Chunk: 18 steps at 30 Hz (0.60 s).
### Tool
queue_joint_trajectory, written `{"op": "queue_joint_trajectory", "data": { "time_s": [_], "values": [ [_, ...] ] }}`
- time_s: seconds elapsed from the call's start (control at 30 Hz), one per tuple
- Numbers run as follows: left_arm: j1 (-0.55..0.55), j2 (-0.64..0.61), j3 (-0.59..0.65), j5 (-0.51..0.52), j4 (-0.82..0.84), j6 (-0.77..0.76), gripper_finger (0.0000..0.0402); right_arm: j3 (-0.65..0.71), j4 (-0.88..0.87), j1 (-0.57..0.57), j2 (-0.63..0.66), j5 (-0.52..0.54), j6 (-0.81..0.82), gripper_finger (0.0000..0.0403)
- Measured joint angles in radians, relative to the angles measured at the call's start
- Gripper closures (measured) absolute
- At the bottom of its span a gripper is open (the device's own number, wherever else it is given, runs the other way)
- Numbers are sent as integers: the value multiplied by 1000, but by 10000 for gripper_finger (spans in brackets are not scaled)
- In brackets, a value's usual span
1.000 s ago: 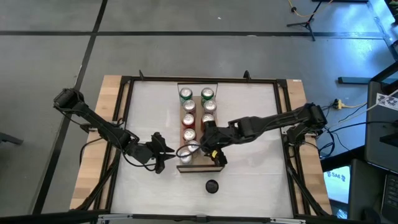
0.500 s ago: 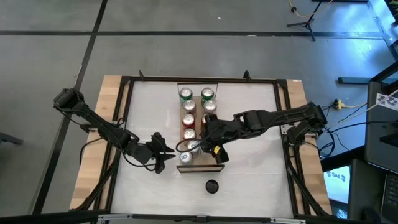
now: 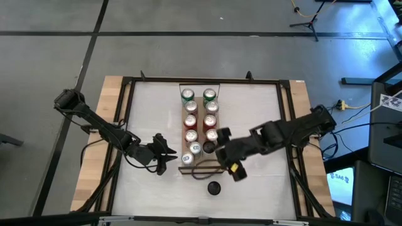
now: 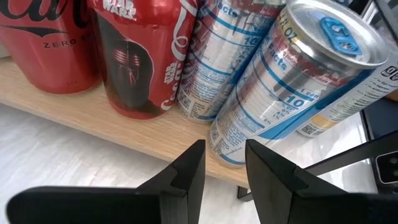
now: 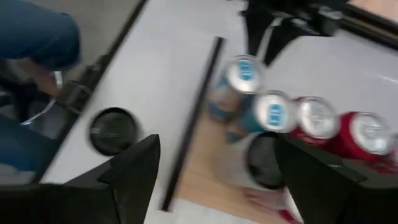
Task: Place canned beverage on shelf
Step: Put the yellow soda can on the shelf aligned with the other blue soda can
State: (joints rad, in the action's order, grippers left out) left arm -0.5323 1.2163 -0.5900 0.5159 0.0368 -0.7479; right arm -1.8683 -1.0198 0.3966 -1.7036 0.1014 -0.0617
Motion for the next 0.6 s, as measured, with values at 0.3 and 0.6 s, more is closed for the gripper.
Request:
{"op": "queue_joint_trajectory", "data": {
  "time_s": [0.3,0.6],
  "values": [
    [0,0,0,-1,0,0,296,0,89,111,-30,-75,142,93],
    [-1,0,0,-2,-1,0,296,1,212,175,-94,-65,168,93]
  ]
}}
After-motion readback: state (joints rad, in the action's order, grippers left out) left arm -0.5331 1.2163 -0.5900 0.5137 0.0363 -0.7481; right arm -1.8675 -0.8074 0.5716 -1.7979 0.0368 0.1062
